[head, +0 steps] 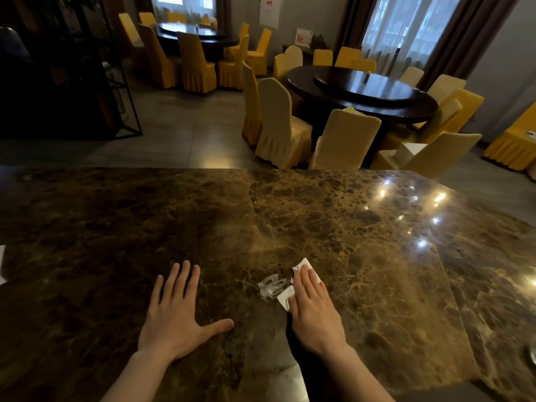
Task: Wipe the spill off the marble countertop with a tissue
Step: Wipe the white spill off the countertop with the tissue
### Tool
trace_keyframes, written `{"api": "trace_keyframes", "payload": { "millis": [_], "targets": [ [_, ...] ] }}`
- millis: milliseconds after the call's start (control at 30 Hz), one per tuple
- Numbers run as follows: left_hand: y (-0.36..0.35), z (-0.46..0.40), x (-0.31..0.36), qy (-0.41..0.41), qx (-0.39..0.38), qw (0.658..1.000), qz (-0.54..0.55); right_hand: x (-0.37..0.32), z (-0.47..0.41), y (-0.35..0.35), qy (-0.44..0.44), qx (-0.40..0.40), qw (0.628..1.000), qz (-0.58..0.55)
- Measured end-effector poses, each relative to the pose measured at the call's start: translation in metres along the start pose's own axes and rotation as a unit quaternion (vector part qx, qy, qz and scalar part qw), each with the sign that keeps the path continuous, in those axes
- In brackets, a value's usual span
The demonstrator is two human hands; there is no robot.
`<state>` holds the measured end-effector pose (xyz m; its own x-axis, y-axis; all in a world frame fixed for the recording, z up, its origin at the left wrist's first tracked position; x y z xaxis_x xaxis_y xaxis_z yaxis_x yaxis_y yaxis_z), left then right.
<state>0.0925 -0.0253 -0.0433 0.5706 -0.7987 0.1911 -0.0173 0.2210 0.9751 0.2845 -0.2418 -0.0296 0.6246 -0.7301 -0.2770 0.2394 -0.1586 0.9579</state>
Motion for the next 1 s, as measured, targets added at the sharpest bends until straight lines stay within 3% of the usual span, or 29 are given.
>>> {"api": "trace_keyframes", "payload": {
  "millis": [233, 467, 700, 900, 1000],
  "targets": [
    [-0.006, -0.001, -0.003, 0.000, 0.015, 1.000, 0.006, 0.025, 0.032, -0.001, 0.079, -0.025, 0.995, 0.046],
    [-0.008, -0.002, -0.003, -0.005, 0.024, 1.000, 0.001, 0.004, -0.024, 0.011, -0.035, -0.030, 0.999, 0.019],
    [-0.014, -0.002, -0.003, -0.011, 0.041, 0.999, 0.002, 0.009, 0.046, -0.010, 0.097, -0.017, 0.994, 0.053],
    [-0.014, -0.003, -0.005, -0.010, 0.042, 0.999, -0.005, -0.023, -0.028, 0.002, 0.017, -0.045, 0.998, 0.029],
    [-0.014, -0.003, -0.006, -0.014, 0.041, 0.999, -0.006, -0.039, -0.025, -0.004, 0.033, -0.033, 0.999, 0.022]
  ]
}}
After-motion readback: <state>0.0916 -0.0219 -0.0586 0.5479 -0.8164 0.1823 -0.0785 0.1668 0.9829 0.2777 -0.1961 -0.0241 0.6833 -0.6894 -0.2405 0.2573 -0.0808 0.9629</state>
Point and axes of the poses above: each hand's wrist, its own z-axis away from the middle knuckle, its own y-axis out of the back of the hand, x = y × z, the point moved 1 cm from there along -z, towards the middle knuckle, and after that the axes turned 6 degrees about -y, right-handed, at the moved point
